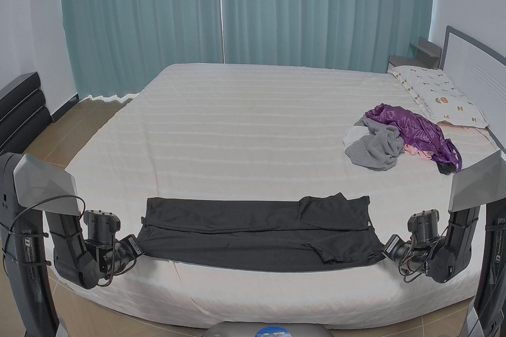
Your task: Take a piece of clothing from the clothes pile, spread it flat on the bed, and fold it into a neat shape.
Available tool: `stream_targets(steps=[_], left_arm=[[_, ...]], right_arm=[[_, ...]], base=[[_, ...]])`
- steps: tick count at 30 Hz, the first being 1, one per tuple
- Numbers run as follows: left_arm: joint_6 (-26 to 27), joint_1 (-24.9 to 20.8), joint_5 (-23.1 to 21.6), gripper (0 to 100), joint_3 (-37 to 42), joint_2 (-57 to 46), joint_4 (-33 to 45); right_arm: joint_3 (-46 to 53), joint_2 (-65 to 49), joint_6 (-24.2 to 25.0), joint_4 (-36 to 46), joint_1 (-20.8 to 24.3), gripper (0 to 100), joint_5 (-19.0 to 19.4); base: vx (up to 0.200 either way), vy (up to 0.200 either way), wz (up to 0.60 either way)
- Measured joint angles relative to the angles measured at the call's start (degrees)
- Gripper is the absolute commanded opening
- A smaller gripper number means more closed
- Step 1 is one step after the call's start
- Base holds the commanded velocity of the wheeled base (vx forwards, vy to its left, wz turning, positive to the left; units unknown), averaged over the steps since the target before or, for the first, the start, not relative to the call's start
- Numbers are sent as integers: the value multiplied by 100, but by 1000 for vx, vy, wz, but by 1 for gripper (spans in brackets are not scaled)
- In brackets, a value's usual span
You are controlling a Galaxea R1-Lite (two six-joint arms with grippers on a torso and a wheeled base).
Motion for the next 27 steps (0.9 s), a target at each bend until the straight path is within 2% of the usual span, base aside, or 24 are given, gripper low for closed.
stream_targets(steps=[10,18,27], left_arm=[[315,7,-9,0,328,-260,51],[778,7,-11,0,612,-450,84],[1111,-34,-9,0,890,-488,82]], right_arm=[[206,-240,-189,-11,-121,0,79],[453,-433,-544,-9,-280,0,364],[663,-469,-902,-2,-305,0,429]], base=[[0,0,0],[0,0,0],[0,0,0]])
